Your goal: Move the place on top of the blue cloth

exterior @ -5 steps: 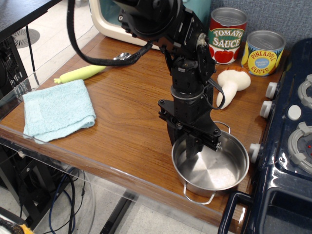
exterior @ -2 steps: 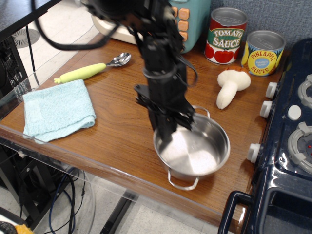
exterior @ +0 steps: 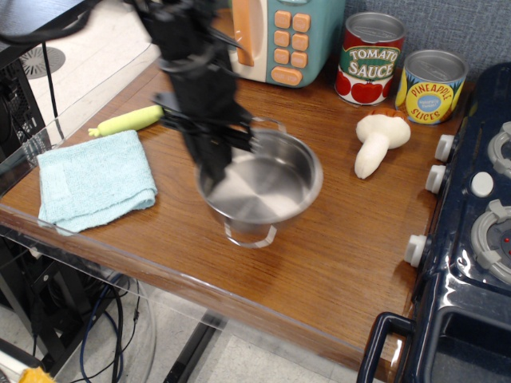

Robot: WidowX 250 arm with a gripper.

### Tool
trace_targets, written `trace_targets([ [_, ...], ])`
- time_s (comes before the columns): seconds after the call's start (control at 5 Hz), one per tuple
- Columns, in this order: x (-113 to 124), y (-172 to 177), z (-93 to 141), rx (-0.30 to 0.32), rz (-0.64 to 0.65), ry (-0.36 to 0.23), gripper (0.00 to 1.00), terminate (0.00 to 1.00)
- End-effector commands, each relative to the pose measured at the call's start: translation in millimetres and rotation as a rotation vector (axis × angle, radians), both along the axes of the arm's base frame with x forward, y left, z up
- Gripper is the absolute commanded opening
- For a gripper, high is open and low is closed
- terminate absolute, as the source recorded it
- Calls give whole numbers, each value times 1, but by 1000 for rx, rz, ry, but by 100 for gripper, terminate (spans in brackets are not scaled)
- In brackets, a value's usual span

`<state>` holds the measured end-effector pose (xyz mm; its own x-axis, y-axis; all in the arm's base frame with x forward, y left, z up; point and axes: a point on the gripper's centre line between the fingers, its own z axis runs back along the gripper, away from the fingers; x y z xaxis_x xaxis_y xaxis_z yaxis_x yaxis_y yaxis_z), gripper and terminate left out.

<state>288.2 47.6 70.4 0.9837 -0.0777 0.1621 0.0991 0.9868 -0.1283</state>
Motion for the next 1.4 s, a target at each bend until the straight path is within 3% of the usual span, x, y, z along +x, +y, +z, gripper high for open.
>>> trace_targets([
  [0.0, -33, 93, 32, 61, 276, -74, 0, 0],
  [0.2, -50, 131, 25, 97, 422, -24, 0, 0],
  [0.4, -66, 160, 16, 175, 529, 45, 0, 0],
  [1.0, -60, 160, -20, 149, 492, 127, 0, 0],
  [1.2, -61, 159, -19, 162, 560, 153, 100, 0],
])
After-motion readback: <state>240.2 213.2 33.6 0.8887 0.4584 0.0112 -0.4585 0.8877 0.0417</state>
